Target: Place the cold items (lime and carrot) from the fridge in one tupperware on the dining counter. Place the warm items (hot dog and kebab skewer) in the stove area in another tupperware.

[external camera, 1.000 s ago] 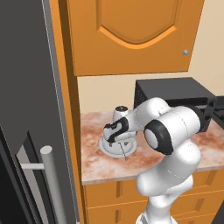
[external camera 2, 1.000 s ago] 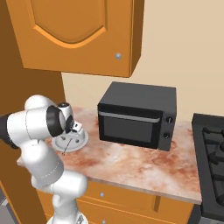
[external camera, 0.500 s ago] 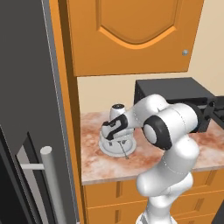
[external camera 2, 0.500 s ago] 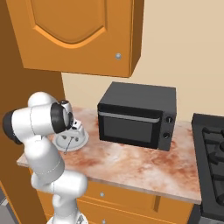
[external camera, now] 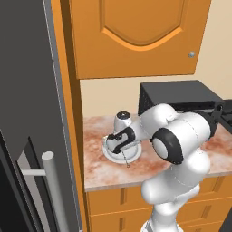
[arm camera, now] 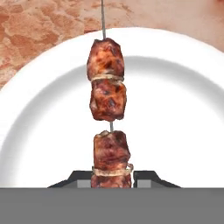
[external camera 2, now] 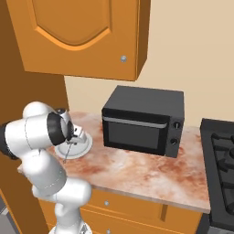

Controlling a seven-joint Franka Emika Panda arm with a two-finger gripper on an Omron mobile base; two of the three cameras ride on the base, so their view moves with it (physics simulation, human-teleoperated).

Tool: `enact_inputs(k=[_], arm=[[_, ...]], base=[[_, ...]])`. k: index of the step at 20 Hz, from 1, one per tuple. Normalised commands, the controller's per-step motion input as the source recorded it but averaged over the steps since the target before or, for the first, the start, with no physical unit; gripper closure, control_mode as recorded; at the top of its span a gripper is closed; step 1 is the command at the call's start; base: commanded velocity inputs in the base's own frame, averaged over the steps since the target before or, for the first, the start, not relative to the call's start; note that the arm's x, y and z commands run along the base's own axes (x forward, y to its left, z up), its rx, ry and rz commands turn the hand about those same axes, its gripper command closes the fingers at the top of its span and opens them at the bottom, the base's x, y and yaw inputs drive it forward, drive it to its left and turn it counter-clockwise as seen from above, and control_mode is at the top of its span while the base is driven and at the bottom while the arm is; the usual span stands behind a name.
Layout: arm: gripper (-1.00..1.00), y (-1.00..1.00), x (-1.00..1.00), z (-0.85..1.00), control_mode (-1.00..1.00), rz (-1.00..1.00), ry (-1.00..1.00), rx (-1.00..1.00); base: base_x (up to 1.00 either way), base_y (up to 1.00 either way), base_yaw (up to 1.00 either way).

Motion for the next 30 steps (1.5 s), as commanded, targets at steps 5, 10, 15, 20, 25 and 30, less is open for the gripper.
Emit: enact_inputs(k=[5,10,15,20,25,30], arm=[[1.0,-0.01,-0.52,0.24,-1.0,0.0,-0.15,0.01],[1.0,-0.22,-0.46,0.6,-1.0,0.0,0.0,0.08],[1.0,-0.26,-0.36,0.74,-1.0,0.0,0.0,0.07],[1.0,-0.01,-0.33,0.76,-1.0,-0.07,0.0,0.0],[1.0,0.0,-0.26,0.82,-1.0,-0.08,0.01,0.0],[1.0,0.0,-0.18,0.7,-1.0,-0.09,0.07,0.0]], base=[[0.0,0.0,0.0],[0.0,0.0,0.0],[0.0,0.0,0.0],[0.0,0.0,0.0],[0.0,0.0,0.0],[0.0,0.0,0.0]])
